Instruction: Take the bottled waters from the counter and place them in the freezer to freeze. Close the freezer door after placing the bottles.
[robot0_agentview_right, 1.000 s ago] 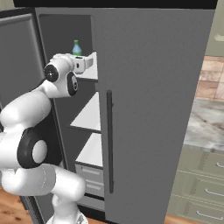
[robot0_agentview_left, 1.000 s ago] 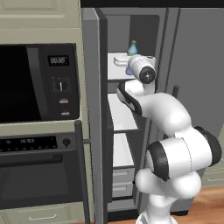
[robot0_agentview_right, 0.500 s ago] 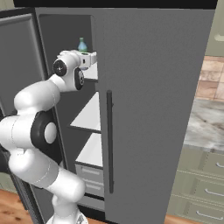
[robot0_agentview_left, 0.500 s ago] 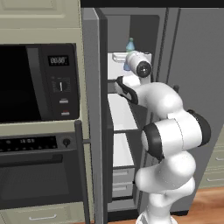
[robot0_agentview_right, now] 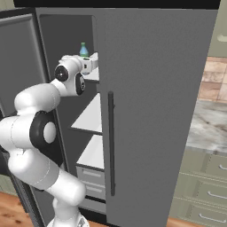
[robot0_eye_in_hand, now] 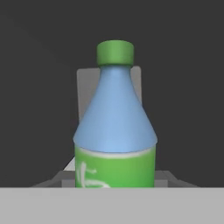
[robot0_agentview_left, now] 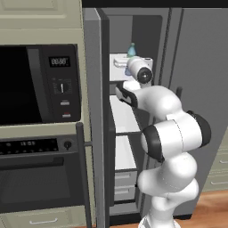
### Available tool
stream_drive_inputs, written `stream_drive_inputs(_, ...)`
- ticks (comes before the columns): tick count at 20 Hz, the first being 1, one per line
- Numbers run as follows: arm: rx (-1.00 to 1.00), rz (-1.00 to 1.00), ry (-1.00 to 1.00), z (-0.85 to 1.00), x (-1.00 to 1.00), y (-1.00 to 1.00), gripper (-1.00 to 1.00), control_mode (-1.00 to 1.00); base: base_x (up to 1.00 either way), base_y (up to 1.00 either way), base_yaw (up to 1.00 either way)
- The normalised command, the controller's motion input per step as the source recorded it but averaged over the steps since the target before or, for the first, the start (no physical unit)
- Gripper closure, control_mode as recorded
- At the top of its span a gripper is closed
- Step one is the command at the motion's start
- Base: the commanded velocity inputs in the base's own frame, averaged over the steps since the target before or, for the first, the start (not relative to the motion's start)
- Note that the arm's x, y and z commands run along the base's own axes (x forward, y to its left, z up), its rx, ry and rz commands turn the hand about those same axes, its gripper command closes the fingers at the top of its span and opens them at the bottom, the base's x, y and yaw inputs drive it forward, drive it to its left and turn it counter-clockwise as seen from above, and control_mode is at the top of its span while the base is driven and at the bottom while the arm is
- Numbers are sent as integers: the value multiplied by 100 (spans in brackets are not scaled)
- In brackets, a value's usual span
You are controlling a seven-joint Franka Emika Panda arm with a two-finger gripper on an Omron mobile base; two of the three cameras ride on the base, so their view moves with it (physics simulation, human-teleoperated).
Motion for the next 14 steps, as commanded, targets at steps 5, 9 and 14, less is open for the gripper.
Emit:
stream_drive_inputs(5,-1,0,-1,-21,0,0,100,-100,0,0,0)
stream_drive_inputs(9,-2,0,-4,-12,14,0,100,-100,0,0,0)
stream_drive_inputs(14,-3,0,-1,-3,31,0,100,-100,0,0,0)
